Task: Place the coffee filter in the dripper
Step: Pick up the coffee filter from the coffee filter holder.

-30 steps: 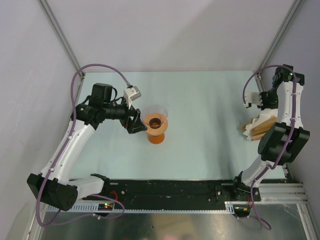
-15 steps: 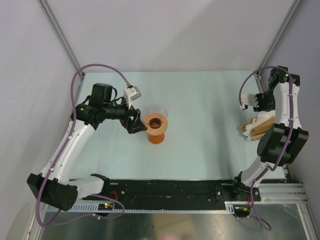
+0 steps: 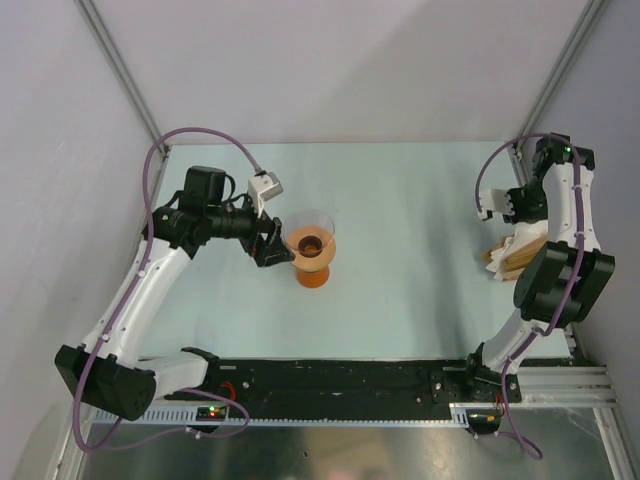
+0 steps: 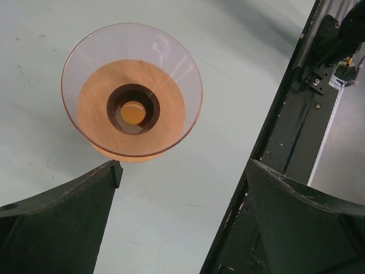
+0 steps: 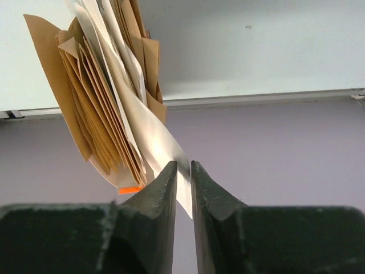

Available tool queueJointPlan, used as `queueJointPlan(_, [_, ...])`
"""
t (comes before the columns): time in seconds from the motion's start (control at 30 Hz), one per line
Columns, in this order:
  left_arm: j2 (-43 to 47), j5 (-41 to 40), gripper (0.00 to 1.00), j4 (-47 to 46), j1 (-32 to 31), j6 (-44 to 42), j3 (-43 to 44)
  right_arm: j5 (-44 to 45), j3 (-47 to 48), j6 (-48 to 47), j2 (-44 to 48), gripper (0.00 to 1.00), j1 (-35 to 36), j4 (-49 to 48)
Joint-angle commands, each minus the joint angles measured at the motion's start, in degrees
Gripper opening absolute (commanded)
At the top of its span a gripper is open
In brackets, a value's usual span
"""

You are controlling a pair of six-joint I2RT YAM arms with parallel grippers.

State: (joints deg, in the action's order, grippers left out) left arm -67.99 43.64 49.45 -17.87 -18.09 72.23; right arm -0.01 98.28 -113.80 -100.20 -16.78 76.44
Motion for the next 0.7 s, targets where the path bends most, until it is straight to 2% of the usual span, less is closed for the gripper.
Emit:
queueJointPlan(0.0, [0.75,-0.54,0.98,-0.56,-0.08,-1.33,2.15,0.01,1.58,-4.84,0.04,0.11,0.42,15.13])
queueJointPlan(0.07, [0.92,-0.83,0.98,-0.51,-0.07,-1.40,2.25,0.01,2.07,-4.92,0.92,0.03,0.43,15.24])
queueJointPlan(0.13, [1.15,-1.16,0.98,-0.50,-0.02,-1.64,2.42,-0.34,2.26,-5.05,2.50,0.01,0.38,15.30])
queueJointPlan(0.27, [1.50,-1.85,0.98,-0.55,0.00,-2.08,3.15,-2.99,2.35,-4.77,7.01,0.00,0.25,15.31])
queueJointPlan(0.6, [3.45,-4.37,0.98,-0.52,0.27,-2.69,4.23,-17.20,7.43,6.57,17.23,0.00,1.98,15.24])
queueJointPlan(0.67, [3.80,-5.06,0.98,-0.50,0.24,-2.62,4.72,-21.34,9.80,11.45,18.82,0.00,2.16,15.21])
